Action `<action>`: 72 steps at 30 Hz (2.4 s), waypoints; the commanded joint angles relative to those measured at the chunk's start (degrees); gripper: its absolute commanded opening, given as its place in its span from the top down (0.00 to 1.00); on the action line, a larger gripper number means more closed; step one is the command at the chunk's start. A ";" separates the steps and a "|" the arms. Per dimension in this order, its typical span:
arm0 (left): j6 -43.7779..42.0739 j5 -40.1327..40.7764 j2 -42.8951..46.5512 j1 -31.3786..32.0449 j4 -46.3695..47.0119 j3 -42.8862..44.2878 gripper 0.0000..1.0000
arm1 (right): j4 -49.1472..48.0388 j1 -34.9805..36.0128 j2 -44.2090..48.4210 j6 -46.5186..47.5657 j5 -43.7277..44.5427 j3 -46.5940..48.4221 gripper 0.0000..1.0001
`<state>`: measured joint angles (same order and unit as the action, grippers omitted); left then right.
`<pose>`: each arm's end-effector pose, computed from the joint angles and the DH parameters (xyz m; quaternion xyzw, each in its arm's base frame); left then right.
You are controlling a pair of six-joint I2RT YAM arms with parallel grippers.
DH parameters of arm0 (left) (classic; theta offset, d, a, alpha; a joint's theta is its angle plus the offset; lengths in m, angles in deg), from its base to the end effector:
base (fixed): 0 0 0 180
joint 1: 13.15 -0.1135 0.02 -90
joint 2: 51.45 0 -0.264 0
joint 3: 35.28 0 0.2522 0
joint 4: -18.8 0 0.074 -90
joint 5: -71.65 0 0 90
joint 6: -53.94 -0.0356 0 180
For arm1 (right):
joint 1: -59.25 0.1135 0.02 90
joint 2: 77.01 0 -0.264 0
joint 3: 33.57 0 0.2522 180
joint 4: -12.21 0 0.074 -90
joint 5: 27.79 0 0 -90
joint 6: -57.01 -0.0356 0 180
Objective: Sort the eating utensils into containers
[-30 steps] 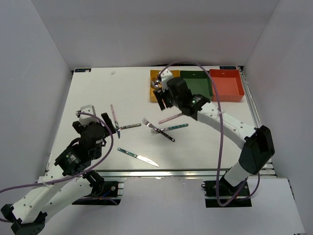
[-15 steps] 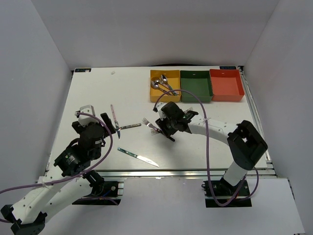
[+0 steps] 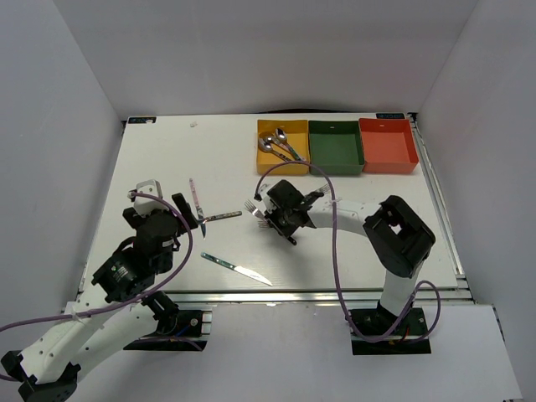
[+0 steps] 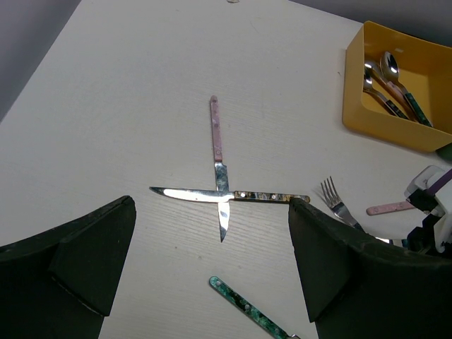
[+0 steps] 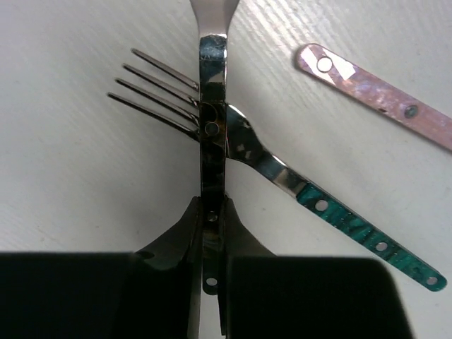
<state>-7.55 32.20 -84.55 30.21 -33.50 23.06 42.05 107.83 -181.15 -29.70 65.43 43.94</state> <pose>0.1010 -0.0576 0.3213 -0.1214 0.7936 0.0178 0.5959 0.2466 0.2765 0.1651 -0.4113 0.8643 0.0862 0.2765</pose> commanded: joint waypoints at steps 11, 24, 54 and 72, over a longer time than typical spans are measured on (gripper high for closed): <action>-0.12 0.34 1.11 0.15 0.14 0.07 0.02 | -1.31 -5.49 16.43 4.52 0.29 7.52 1.00; -0.91 -1.85 -0.38 0.24 1.10 -0.28 0.02 | 6.17 -32.14 -14.84 29.23 -2.61 41.98 1.00; -1.62 -3.35 -4.16 0.15 1.54 -0.02 0.02 | 5.99 -23.44 6.93 19.31 -24.90 16.77 0.11; -2.06 -4.75 -2.67 0.24 2.07 -0.46 0.02 | 9.24 -12.19 -3.52 31.42 -9.64 5.77 0.25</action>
<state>-9.10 28.13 -87.94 30.21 -32.26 22.97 51.68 95.35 -183.44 -0.50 52.89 48.26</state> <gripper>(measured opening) 0.979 0.763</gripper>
